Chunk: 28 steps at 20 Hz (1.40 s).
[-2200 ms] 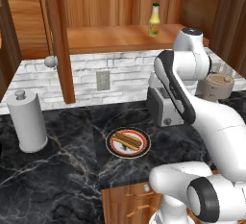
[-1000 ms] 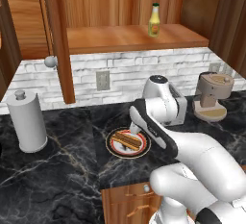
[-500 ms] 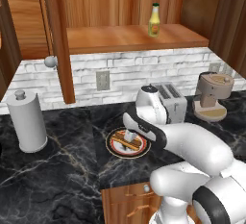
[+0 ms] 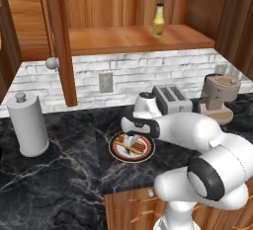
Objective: Move the hot dog bun to the plate on the dining table and place the condiment next to that plate. Then navigate to the fridge and take the sausage and place it on the plate as well.
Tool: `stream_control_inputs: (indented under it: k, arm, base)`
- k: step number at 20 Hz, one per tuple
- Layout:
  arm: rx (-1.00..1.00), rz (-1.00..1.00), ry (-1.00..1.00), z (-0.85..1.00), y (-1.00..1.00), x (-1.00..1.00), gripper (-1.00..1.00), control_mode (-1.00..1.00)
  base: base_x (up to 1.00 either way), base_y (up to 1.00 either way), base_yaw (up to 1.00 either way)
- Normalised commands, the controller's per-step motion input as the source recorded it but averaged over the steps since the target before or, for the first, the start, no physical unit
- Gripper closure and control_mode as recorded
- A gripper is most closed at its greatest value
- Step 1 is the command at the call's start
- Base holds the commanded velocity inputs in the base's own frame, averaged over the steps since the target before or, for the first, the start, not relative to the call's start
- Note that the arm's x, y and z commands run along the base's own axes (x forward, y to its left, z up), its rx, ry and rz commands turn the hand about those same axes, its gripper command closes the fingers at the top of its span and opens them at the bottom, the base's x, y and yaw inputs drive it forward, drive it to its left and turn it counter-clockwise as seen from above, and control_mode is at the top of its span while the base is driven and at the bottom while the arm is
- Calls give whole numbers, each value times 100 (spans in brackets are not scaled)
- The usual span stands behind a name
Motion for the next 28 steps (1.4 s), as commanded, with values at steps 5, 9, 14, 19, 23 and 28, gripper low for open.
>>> stream_control_inputs:
  k: [5,9,14,19,23,28]
  arm:
    - [0,2,9,-47,21,20,-100,-100]
    - [0,2,1,-32,14,34,-100,-100]
    - [0,2,0,-33,3,38,-100,-100]
    - [0,1,-2,-24,0,9,100,-100]
    - [2,0,-12,54,-1,-34,100,-100]
    - [5,-8,-5,100,-13,-56,100,-100]
  base:
    - [0,0,0]
    - [0,0,0]
    - [0,0,0]
    - [0,0,0]
    - [0,0,0]
    - [0,0,0]
